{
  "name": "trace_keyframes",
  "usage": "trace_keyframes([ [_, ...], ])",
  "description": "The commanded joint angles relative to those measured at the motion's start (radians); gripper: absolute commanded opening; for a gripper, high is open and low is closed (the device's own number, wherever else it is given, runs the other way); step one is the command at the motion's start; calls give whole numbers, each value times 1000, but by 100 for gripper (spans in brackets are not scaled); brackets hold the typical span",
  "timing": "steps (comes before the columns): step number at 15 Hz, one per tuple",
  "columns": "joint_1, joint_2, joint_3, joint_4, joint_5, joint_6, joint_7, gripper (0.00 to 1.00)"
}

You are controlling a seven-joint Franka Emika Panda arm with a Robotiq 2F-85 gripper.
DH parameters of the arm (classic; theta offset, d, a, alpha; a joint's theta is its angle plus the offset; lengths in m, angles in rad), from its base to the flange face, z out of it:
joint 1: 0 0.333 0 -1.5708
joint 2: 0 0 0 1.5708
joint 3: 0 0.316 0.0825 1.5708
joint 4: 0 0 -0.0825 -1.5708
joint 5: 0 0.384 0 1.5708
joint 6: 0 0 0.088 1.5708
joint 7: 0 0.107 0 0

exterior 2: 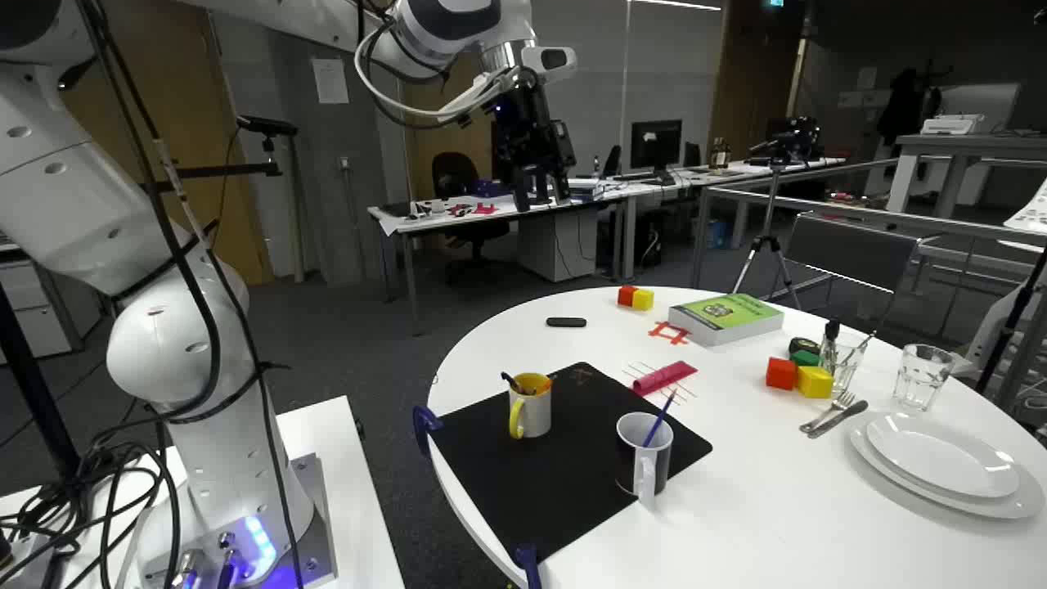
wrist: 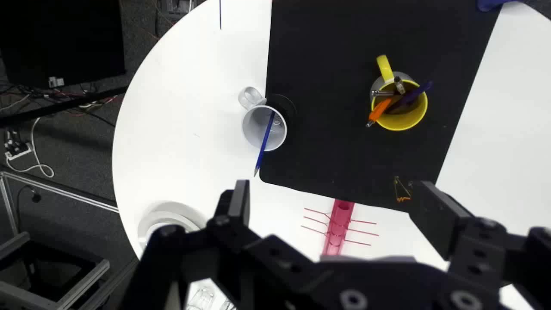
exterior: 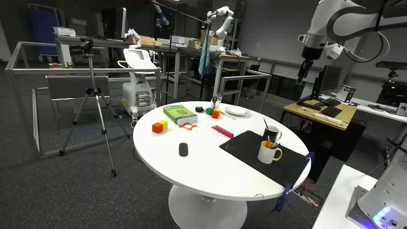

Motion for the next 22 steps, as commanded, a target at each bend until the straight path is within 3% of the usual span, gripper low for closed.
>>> trace_keyframes([
  [1,11,1,-9,3,-4,-3,4,100],
  [5,0,18,20,6,-17,-3,114,100],
  [11,-5,51,121,-13,-26,11,511,100],
  [16,0,83,171,-24,-15,58,760,100],
  [22,21,119,182,-104,-18,203,871,100],
])
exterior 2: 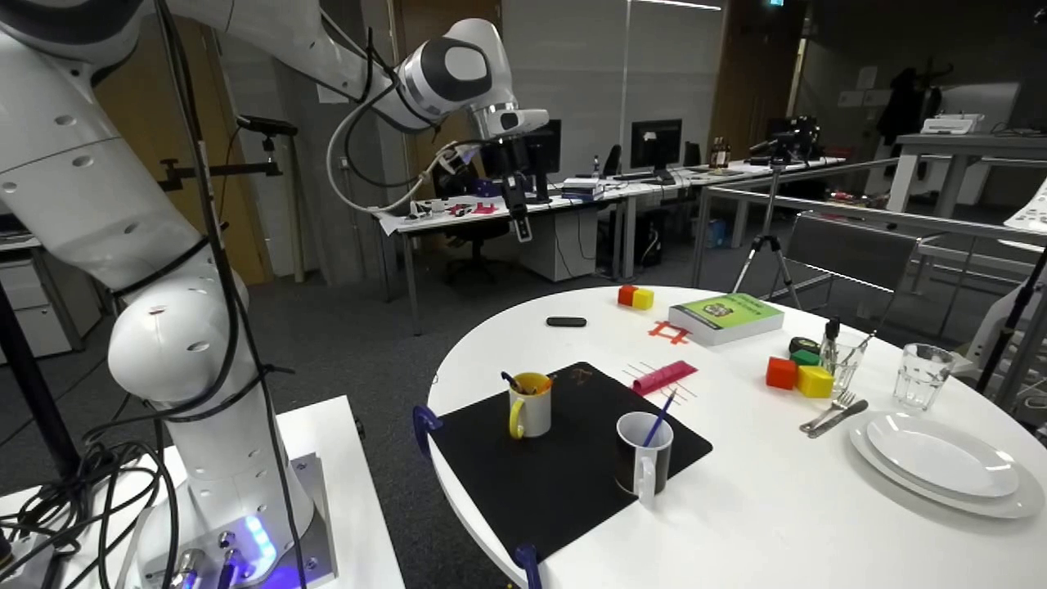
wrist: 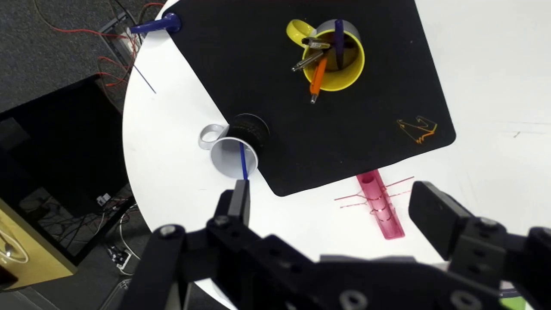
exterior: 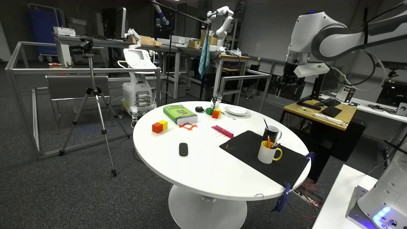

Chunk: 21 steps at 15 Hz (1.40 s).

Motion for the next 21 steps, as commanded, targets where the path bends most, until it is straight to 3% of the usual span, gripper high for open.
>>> trace_keyframes([
  [1,12,18,-2,-48,-23,99,52,100],
  [5,18,54,-16,-73,-1,150,8,100],
  [7,37,71,-47,-60,95,117,-93,100],
  [8,23,64,-21,-64,34,118,-15,100],
  [12,31,76,-40,-64,73,118,-68,100],
  [13,21,70,-33,-58,43,91,-25,100],
  [21,18,187,-6,-117,-207,234,486,100],
])
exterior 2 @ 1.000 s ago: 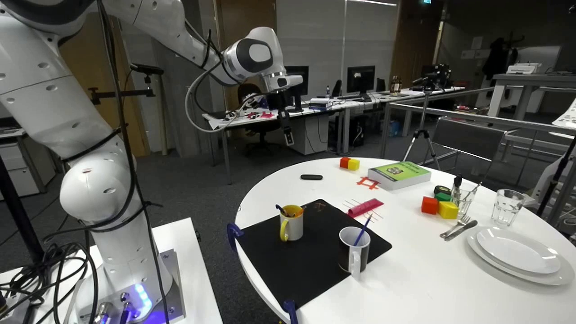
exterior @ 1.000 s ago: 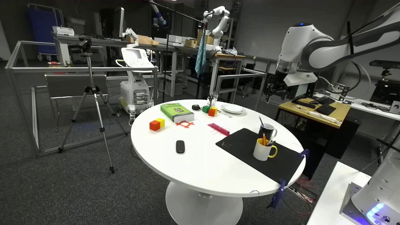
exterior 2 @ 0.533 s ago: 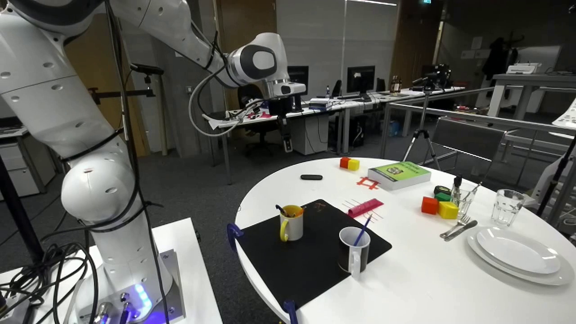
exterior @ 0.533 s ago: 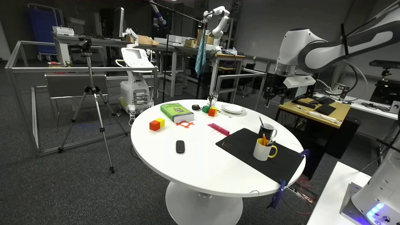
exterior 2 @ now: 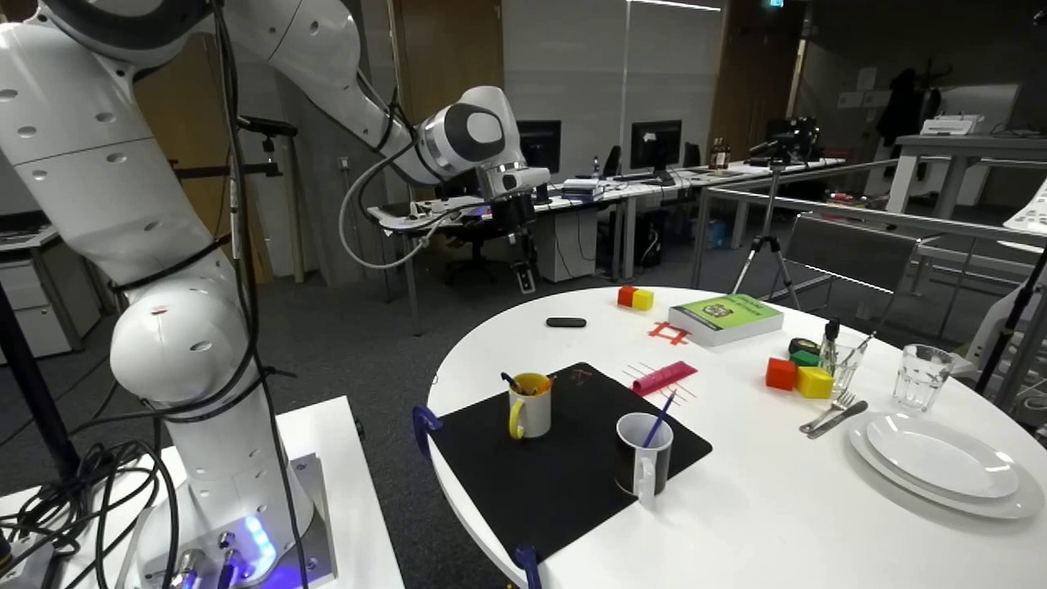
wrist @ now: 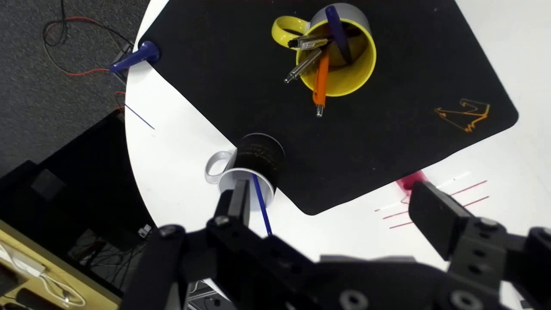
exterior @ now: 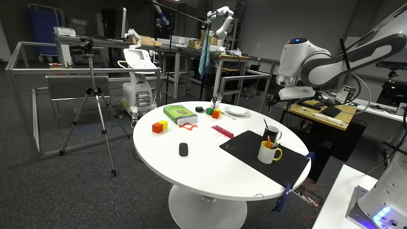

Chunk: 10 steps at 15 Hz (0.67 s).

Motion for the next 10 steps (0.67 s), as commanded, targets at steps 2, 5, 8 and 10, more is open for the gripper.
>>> trace_keyframes([
  [2,13,94,-4,-28,-137,109,219,100],
  [5,29,137,-25,-35,-210,165,324,100],
  [8,41,166,-43,-40,-288,207,419,100],
  [10,51,181,-56,-45,-332,226,442,100],
])
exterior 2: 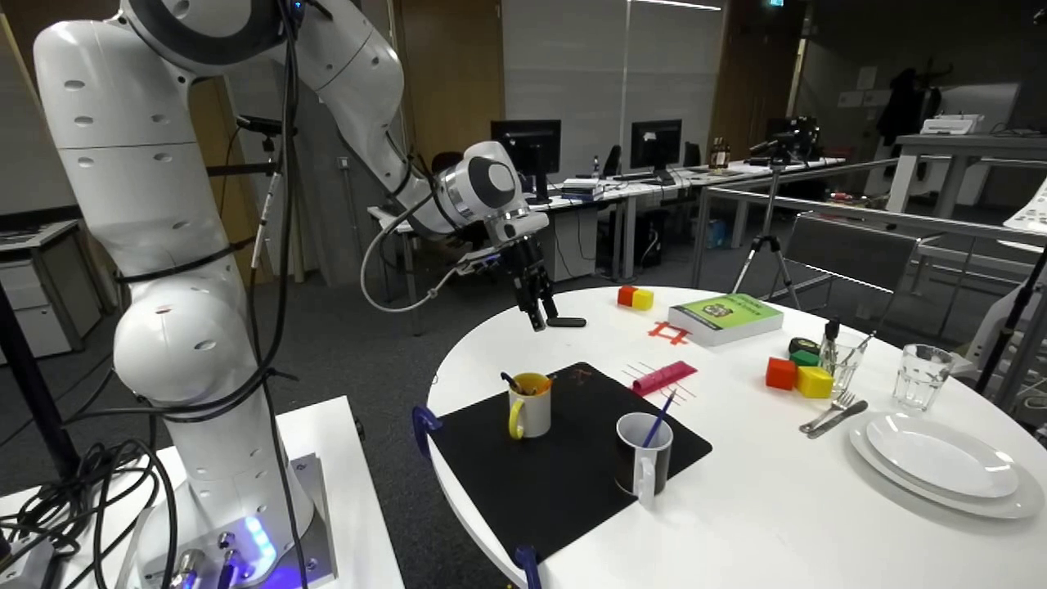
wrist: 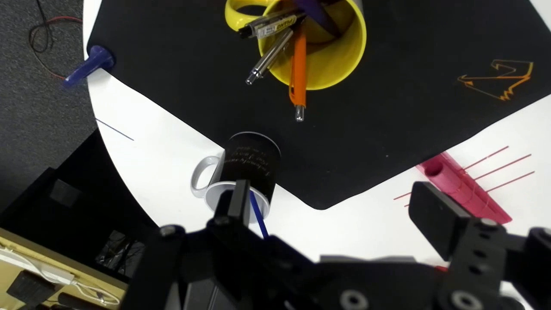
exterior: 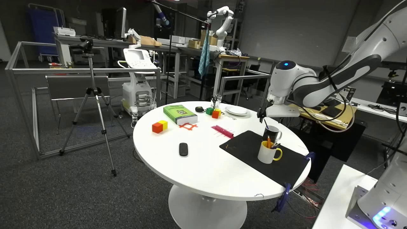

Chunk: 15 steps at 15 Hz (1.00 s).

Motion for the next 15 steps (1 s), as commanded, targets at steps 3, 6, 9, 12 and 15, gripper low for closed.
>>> trace_keyframes([
  [3,37,18,-44,-34,-128,75,56,100],
  [6,47,29,-47,-17,-93,47,32,100],
  [9,51,29,-48,-18,-99,42,43,100],
  [12,60,55,-53,-21,-141,27,97,100],
  [15,63,88,-63,-24,-158,35,128,100],
])
